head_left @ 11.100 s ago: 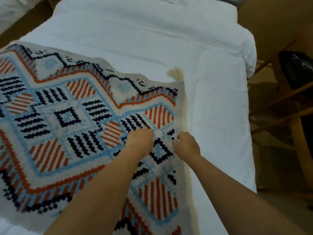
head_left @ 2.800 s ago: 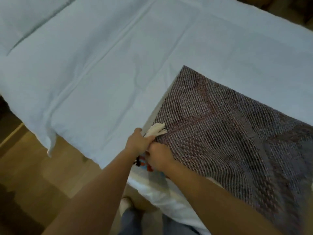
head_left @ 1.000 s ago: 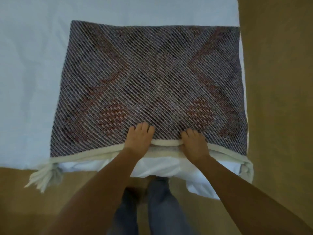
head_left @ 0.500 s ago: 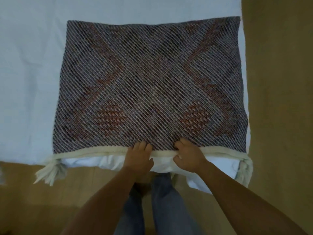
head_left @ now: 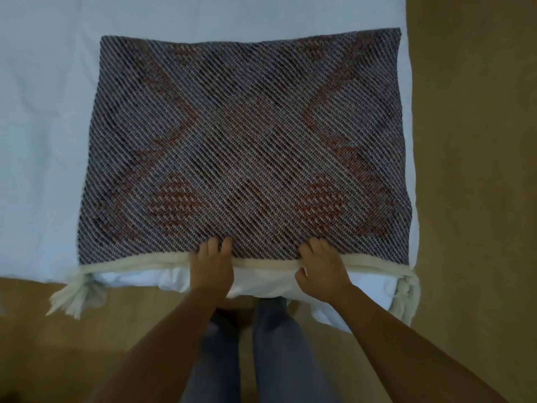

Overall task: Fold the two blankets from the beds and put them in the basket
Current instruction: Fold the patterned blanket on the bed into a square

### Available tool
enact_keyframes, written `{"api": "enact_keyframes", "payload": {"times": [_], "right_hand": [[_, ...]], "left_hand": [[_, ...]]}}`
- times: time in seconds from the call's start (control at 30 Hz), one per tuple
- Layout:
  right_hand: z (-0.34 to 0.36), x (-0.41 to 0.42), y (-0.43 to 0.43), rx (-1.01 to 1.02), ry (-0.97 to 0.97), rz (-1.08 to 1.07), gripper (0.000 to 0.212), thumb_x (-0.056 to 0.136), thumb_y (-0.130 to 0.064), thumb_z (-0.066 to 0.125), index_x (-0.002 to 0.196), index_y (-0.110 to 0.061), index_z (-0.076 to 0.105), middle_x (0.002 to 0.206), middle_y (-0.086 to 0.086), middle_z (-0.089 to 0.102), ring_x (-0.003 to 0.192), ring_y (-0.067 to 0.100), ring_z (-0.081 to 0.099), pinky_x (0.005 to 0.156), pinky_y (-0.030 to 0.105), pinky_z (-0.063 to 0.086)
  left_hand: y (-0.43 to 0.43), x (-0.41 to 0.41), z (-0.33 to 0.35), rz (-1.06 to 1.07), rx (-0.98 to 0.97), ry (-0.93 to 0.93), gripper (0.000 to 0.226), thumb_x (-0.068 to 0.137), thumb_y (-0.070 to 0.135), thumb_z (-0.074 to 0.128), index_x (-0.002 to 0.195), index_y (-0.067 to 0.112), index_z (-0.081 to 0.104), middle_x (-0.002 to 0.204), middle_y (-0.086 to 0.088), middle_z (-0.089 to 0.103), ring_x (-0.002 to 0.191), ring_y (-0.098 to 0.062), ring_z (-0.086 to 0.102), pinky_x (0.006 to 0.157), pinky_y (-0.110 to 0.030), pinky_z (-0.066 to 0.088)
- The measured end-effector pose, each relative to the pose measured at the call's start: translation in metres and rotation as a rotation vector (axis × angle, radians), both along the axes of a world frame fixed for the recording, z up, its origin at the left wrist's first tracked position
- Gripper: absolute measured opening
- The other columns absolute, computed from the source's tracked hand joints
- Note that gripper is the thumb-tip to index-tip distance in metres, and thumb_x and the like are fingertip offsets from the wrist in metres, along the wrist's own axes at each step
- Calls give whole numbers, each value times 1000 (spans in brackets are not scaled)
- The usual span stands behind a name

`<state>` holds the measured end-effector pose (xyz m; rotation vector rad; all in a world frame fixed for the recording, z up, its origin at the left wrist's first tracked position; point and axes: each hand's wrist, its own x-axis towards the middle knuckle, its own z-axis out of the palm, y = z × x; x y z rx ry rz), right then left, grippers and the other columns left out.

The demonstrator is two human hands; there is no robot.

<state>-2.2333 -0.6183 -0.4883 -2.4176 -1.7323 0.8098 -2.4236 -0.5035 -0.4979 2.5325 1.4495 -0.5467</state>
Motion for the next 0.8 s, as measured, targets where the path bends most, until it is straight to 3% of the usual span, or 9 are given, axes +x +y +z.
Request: {"api": "enact_keyframes", "payload": {"times": [0.13,0.23,0.4,0.53,0.6,0.7,0.8], "right_hand": [[-3,-32,27,9,88,35,22,66,-16,61,83,-6,52,91,14,53,85,30,51,72,37,41],[-4,-62,50,-64,105,58,28,77,-22,51,100,-9,47,111,11,46,103,27,42,84,36,35],[-2,-109,81,-141,92,130,33,81,-21,50,111,-8,44,121,12,42,112,27,38,88,37,35],[-4,-136,92,-133,36,161,34,82,-20,50,114,-8,45,122,13,42,113,28,38,88,38,36],[-6,-150,93,-138,7,164,35,82,-21,50,114,-9,45,123,12,41,114,27,37,90,37,35],[-10,-163,89,-154,-22,148,35,82,-23,50,115,-12,45,124,10,40,114,27,36,92,35,33],[-11,-165,88,-124,3,100,37,80,-24,53,115,-12,48,121,11,42,111,27,38,89,35,34]], "left_hand": [[10,-7,5,-145,110,-52,38,55,6,77,91,9,69,77,-12,64,65,-30,61,60,-40,51],[20,-19,8,-133,171,-96,16,62,12,61,76,9,67,70,-8,63,59,-26,61,58,-35,50],[49,-60,11,-99,178,11,19,53,9,70,71,9,65,65,-9,61,56,-27,60,52,-34,49],[61,-94,3,-64,-61,20,24,79,9,60,102,5,61,99,-15,63,90,-32,60,80,-39,45],[57,-107,0,-132,-84,10,29,79,14,64,106,9,59,103,-12,62,92,-29,60,81,-35,46],[46,-117,-6,-128,-229,77,35,88,13,48,123,12,45,123,-9,53,110,-27,51,96,-34,36],[45,-125,-8,-148,-214,88,36,90,14,45,125,11,40,125,-10,49,115,-29,46,102,-39,31]]}}
